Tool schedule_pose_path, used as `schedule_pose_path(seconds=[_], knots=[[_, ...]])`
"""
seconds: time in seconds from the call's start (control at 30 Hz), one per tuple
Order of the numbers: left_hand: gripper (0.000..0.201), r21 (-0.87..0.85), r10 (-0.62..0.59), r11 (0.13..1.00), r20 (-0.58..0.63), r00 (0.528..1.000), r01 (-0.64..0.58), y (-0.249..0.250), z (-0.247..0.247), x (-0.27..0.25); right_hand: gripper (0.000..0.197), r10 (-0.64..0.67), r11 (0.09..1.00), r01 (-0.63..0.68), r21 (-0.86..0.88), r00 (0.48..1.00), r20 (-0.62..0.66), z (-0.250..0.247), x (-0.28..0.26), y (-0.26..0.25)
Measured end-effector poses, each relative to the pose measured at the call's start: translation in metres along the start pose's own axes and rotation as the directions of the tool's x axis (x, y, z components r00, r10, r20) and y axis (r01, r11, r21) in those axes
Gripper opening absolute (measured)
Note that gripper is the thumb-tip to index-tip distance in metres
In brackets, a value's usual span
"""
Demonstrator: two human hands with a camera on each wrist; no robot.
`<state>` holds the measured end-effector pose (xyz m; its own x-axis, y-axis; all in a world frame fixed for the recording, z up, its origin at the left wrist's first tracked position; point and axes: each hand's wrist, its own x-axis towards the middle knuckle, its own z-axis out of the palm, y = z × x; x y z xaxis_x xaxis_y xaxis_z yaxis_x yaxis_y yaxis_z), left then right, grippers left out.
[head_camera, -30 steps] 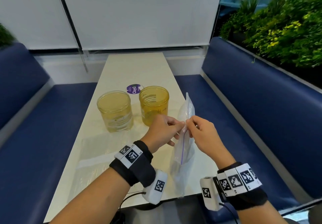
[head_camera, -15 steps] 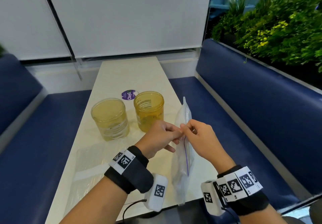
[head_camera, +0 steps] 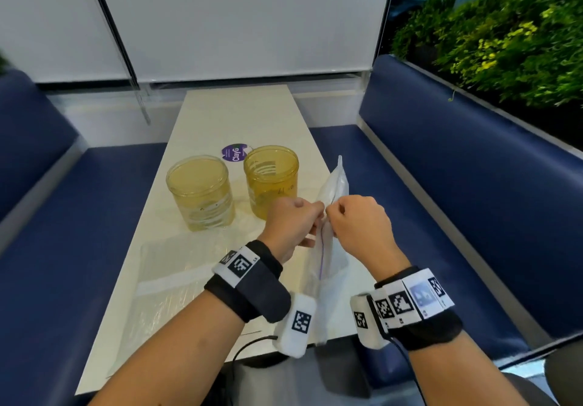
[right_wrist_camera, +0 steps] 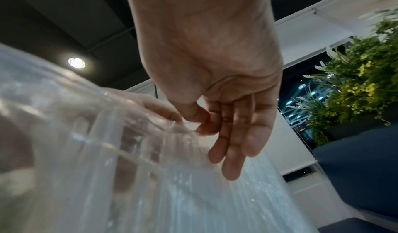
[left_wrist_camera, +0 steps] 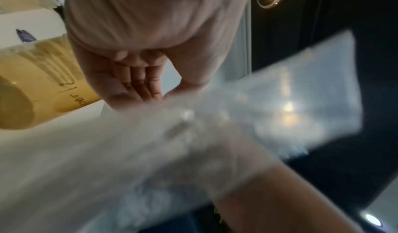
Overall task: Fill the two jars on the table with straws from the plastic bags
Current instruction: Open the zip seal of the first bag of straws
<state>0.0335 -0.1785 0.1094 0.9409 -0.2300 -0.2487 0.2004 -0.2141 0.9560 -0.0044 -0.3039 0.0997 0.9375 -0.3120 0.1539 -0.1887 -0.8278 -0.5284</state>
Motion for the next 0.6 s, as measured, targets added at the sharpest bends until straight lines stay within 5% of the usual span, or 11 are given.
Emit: schedule_pose_path(seconds=[0.2,0.33,0.6], knots=[[0.027,0.292,0.184,0.943,-0.061,0.981,-0.159,0.002,0.0,-0.001,0.04,0.002,0.998,0.004,-0.063,0.997,0.081,-0.003,0.006,-0.004],[0.039,0.284,0.13,0.953,-0.062,0.99,-0.107,0.004,0.002,0.001,0.038,-0.024,1.0,0.023,0.01,0.992,0.127,-0.006,0.006,-0.001],[0.025,0.168,0.124,0.976,0.105,0.987,-0.141,0.007,-0.003,-0.001,0.038,-0.083,0.988,0.066,0.143,0.99,0.114,-0.015,0.004,0.002]])
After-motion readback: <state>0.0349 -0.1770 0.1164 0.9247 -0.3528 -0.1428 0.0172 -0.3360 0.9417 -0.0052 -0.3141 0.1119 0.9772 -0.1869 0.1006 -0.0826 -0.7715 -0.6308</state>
